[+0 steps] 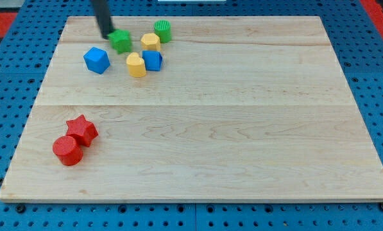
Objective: Place the blue cube to the left of the green star
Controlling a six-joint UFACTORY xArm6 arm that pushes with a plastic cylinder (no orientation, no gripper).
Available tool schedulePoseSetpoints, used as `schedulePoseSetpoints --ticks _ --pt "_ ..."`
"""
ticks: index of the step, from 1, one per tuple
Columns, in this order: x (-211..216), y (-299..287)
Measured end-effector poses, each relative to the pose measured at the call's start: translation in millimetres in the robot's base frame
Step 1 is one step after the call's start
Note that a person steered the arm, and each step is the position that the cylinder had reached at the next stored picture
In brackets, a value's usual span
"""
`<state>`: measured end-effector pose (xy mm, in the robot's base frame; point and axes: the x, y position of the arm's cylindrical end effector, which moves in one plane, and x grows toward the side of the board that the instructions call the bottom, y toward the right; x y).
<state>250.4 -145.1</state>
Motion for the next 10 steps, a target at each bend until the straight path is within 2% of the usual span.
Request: schedulePoseSetpoints --ticks 1,2,4,5,6,7,8,9,10 --pt "-0.9 43.1" --pt "2.4 9.3" --pt "66.7 28.0" --pt "91.9 5.8" --pt "95.9 -19.2" --pt "76.6 -63.5" --pt "95.7 -53.2" --pt "102.8 -73.9" --pt "63.0 -78.8"
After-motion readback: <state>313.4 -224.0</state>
